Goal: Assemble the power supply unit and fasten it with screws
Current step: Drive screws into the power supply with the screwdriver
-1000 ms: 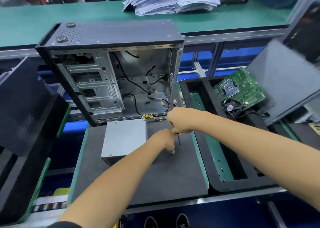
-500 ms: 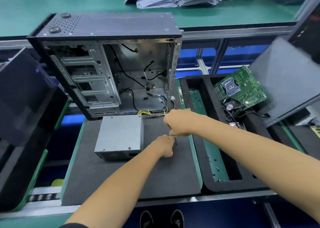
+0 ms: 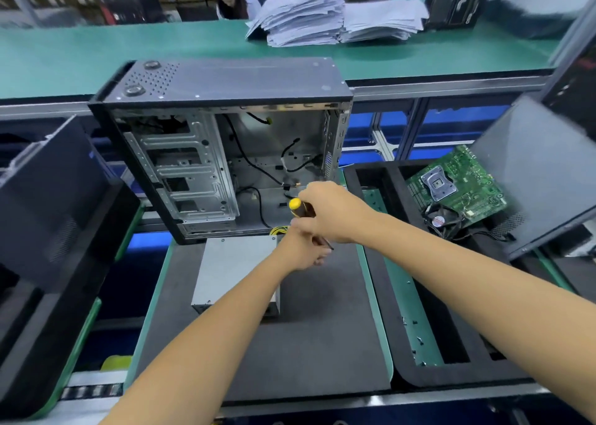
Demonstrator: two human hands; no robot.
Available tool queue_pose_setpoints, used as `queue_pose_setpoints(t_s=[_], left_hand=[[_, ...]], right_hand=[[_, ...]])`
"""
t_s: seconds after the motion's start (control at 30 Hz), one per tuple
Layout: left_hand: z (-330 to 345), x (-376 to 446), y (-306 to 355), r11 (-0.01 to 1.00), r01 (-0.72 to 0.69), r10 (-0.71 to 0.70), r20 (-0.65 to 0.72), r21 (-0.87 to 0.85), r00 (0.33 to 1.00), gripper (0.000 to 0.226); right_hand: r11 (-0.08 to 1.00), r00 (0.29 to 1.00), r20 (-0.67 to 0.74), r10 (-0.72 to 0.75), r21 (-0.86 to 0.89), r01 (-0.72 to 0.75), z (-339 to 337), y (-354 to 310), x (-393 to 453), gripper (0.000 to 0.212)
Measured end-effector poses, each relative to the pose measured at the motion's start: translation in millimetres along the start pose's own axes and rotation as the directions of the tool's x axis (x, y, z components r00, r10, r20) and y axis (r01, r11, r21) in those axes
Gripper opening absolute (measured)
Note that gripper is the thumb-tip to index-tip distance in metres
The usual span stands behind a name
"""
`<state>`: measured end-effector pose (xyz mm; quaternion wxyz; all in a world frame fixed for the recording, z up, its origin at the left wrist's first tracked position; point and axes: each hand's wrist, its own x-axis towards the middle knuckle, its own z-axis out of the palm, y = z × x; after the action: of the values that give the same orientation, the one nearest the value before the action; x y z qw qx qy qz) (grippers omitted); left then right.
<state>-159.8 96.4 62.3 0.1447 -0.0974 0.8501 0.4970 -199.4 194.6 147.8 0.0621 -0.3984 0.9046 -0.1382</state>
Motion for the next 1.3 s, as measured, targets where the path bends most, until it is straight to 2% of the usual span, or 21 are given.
queue_pose_setpoints(t_s=[0.1,0.17,0.27,0.43,0.57,0.67,1.0,1.17,1.3], left_hand=[[-29.9,-2.9,-1.4,0.99,-0.117,0.128,-0.136,0.081,0.982,0.014],[-51.3,-8.4,-8.3,0.981,-0.149,0.17,-0.17,0.127,0.971,0.02],[-80.7,-19.8,-28.5,0.977,-0.137,0.165,-0.17,0.166,0.972,0.032],[-113.7,-44.6,-65.3,0.991,-0.073,0.09,-0.16,0.109,0.983,0.024],[-127.8,-62.0,-89.4,0.997,-0.079,0.082,-0.193,0.028,0.978,0.022],[-133.0,-74.0,-104.7,0.997,-0.057,0.065,-0.201,0.045,0.978,0.01],[-136.9,-102.7,-138.9,0.996,-0.059,0.073,-0.252,0.064,0.965,0.014],[-139.7,-103.0,-142.7,0.989,-0.067,0.095,-0.22,0.135,0.971,0.013],[-137.1,-102.6,-147.1,0.977,-0.066,0.11,-0.215,0.202,0.97,0.013]], right_hand=[[0.998,0.994,-0.108,-0.005,0.06,0.011,-8.2,-13.3,12.6,0.03],[0.992,0.99,-0.141,-0.003,0.126,0.021,-8.5,-23.8,21.4,0.03],[0.977,0.983,-0.181,-0.021,0.207,0.059,-4.6,-43.3,34.8,0.028],[0.936,0.972,-0.204,-0.12,0.304,0.179,8.1,-82.3,53.7,0.028],[0.921,0.97,-0.186,-0.157,0.326,0.212,20.8,-107.6,64.5,0.028],[0.918,0.97,-0.155,-0.187,0.324,0.228,27.5,-122.0,70.2,0.029],[0.896,0.974,-0.092,-0.207,0.383,0.227,44.2,-148.7,75.4,0.025],[0.897,0.964,-0.078,-0.255,0.353,0.266,51.3,-150.2,75.2,0.017],[0.904,0.969,-0.022,-0.245,0.357,0.236,51.2,-147.3,77.9,0.01]])
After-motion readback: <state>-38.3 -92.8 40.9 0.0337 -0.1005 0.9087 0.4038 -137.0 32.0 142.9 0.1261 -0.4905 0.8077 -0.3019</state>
